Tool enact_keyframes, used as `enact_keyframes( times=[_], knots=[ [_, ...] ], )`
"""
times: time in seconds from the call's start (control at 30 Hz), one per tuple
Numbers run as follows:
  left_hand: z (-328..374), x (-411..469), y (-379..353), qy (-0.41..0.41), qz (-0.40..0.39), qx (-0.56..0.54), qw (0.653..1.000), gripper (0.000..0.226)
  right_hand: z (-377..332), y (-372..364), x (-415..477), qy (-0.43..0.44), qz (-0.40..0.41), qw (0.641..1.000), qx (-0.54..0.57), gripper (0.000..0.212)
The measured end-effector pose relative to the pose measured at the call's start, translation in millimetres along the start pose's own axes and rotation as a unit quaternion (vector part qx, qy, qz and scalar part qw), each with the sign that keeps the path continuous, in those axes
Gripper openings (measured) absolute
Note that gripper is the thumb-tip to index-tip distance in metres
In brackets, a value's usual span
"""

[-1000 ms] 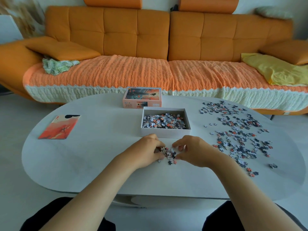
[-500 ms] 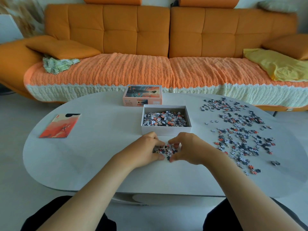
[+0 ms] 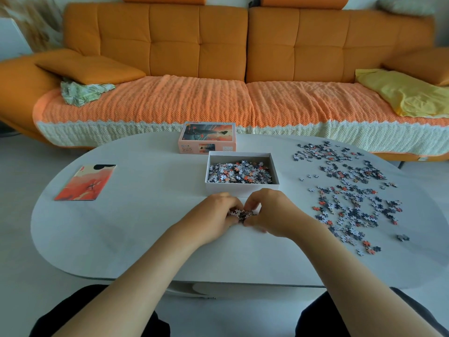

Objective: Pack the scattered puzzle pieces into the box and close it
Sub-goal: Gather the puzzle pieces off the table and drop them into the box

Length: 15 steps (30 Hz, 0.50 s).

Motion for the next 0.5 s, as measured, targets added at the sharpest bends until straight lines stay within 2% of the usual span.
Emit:
enact_keyframes(
  times=[0.4, 0.5],
  knots=[
    [-5, 12, 11, 0.005, 0.027, -0.024, 0.999, 0.028, -4, 11, 7, 0.014, 0.003, 1.0, 0.021, 0.007],
    [-7, 19, 25, 0.021, 0.062, -0.079, 0.995, 0.025, -6, 28, 11, 0.036, 0.069, 0.995, 0.057, 0.008]
  ],
)
Point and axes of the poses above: each hand's wrist, its own x-axis towards the middle knuckle, its own y-axis out of the back of the hand, z = x × y, the point moved 1 cm from there along x, towards the middle knuckle, and after that the axes turned 3 degrees about -z, right-handed, at the moved point
